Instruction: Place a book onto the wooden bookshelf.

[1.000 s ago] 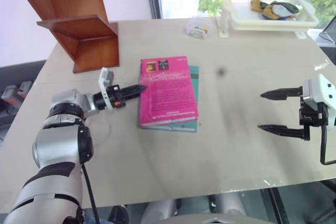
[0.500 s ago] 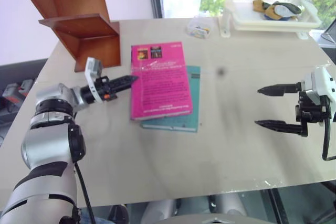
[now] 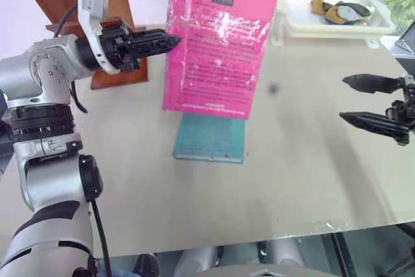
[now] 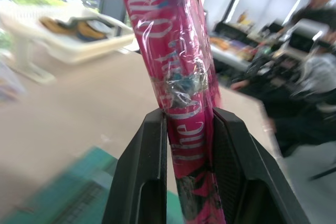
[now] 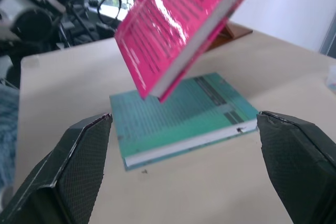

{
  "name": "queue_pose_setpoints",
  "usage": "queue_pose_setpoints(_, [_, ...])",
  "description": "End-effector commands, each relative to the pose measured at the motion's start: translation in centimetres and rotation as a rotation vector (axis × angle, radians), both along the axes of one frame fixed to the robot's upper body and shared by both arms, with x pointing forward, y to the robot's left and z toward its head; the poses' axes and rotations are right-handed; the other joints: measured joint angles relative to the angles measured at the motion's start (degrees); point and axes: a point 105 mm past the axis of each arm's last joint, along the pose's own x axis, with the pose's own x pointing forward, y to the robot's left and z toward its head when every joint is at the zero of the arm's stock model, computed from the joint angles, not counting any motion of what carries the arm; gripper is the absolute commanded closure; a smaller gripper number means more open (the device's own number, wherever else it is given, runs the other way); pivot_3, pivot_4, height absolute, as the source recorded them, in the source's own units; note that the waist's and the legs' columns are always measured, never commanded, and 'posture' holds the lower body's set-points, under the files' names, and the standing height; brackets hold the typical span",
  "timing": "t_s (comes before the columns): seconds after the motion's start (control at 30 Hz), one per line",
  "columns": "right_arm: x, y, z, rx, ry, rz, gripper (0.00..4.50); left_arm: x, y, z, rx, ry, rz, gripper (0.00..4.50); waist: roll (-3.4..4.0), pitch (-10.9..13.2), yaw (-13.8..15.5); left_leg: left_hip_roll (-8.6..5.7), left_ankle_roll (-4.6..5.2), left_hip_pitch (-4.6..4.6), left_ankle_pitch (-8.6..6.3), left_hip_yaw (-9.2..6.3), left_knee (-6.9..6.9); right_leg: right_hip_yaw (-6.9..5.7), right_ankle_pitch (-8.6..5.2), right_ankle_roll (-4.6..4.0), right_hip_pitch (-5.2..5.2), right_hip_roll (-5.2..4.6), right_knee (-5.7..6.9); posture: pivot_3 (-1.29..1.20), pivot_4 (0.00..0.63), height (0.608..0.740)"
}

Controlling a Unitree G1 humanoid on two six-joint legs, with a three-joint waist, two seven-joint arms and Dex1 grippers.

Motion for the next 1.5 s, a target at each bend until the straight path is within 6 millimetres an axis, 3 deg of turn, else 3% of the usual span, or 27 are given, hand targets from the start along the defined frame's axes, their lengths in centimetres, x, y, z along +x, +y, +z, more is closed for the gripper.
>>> queue_pose_setpoints(0.03, [-1.3,-1.1,2.3,0.079,-0.052,0.038,0.00,-0.7,-1.0,3.4,0.073,-0.264,0.104,3.76,0.00,0.0,0.0,0.00,0.00,0.00,0.00,-0.01,0.01,0.01,0.00,0.00,0.01,0.00,0.00,0.00,0.150,0.740])
queue_pose_setpoints(0.17, [-2.0,-2.0,3.3,0.174,-0.045,0.078,0.00,-0.7,-1.4,5.4,0.183,-0.513,0.209,3.76,0.00,0.0,0.0,0.00,0.00,0.02,0.00,0.01,-0.02,0.03,0.00,0.00,0.00,0.01,0.00,0.00,0.150,0.740])
queue_pose_setpoints(0.3, [-1.9,-3.0,4.3,0.270,-0.060,0.098,0.00,-0.4,-0.9,6.1,0.449,-0.788,0.301,3.76,0.00,0.0,-0.2,0.01,0.00,0.04,0.00,0.10,-0.05,0.04,0.00,0.00,-0.01,0.01,-0.02,0.00,0.150,0.740])
queue_pose_setpoints(0.43, [-1.1,-3.4,3.9,0.287,-0.048,0.097,0.00,-0.1,0.3,7.0,0.669,-0.977,0.377,3.76,0.01,0.0,-0.1,0.03,0.00,0.09,0.00,0.15,-0.11,0.10,0.00,0.00,0.00,0.04,-0.03,0.00,0.150,0.740])
queue_pose_setpoints(0.57, [-0.4,-3.4,3.7,0.296,-0.043,0.112,0.00,-0.9,0.1,9.3,0.642,-1.090,0.414,3.76,0.01,0.0,0.1,0.01,0.01,0.01,0.00,0.13,-0.06,0.05,0.00,0.01,-0.01,0.03,-0.04,0.00,0.150,0.740])
queue_pose_setpoints(0.67, [0.1,-3.5,3.8,0.299,-0.046,0.119,0.00,-1.3,0.1,9.5,0.716,-1.149,0.411,3.76,0.01,0.0,0.1,0.00,0.02,0.01,-0.01,0.11,-0.06,0.01,0.01,0.02,-0.02,0.02,-0.03,0.00,0.150,0.740])
queue_pose_setpoints(0.9, [1.3,-4.1,4.5,0.312,-0.053,0.135,0.00,-0.6,3.5,9.1,0.998,-1.181,0.537,3.76,0.04,0.0,-0.4,0.03,0.02,0.04,-0.01,0.21,-0.11,0.10,0.01,0.01,-0.09,0.13,0.00,0.00,0.150,0.740])
queue_pose_setpoints(1.03, [1.7,-4.1,4.5,0.311,-0.047,0.147,0.00,-0.6,5.2,9.7,1.059,-1.176,0.614,3.76,0.03,0.0,-0.1,0.03,0.02,0.03,-0.01,0.20,-0.10,0.07,0.00,0.01,-0.09,0.20,0.01,0.00,0.150,0.740])
queue_pose_setpoints(1.17, [1.8,-4.1,4.3,0.308,-0.044,0.151,0.00,-0.2,6.8,9.0,1.119,-1.082,0.661,3.76,0.03,0.0,0.0,-0.02,0.04,-0.02,-0.02,0.12,-0.08,-0.03,0.01,0.02,-0.09,0.22,0.02,0.00,0.150,0.740])
queue_pose_setpoints(1.3, [1.8,-4.0,4.2,0.309,-0.044,0.155,0.00,0.4,10.9,8.6,1.290,-1.003,0.774,3.76,0.05,0.0,-0.3,-0.02,0.04,0.00,-0.02,0.11,-0.11,-0.03,0.00,0.01,-0.10,0.24,0.04,0.00,0.150,0.740])
queue_pose_setpoints(1.5, [2.3,-4.1,4.1,0.315,-0.065,0.116,0.00,1.8,14.6,8.0,1.471,-0.993,0.829,3.76,0.04,0.0,-0.1,-0.02,0.04,-0.01,-0.02,0.14,-0.05,-0.03,0.01,0.02,-0.08,0.27,0.04,0.00,0.150,0.740])
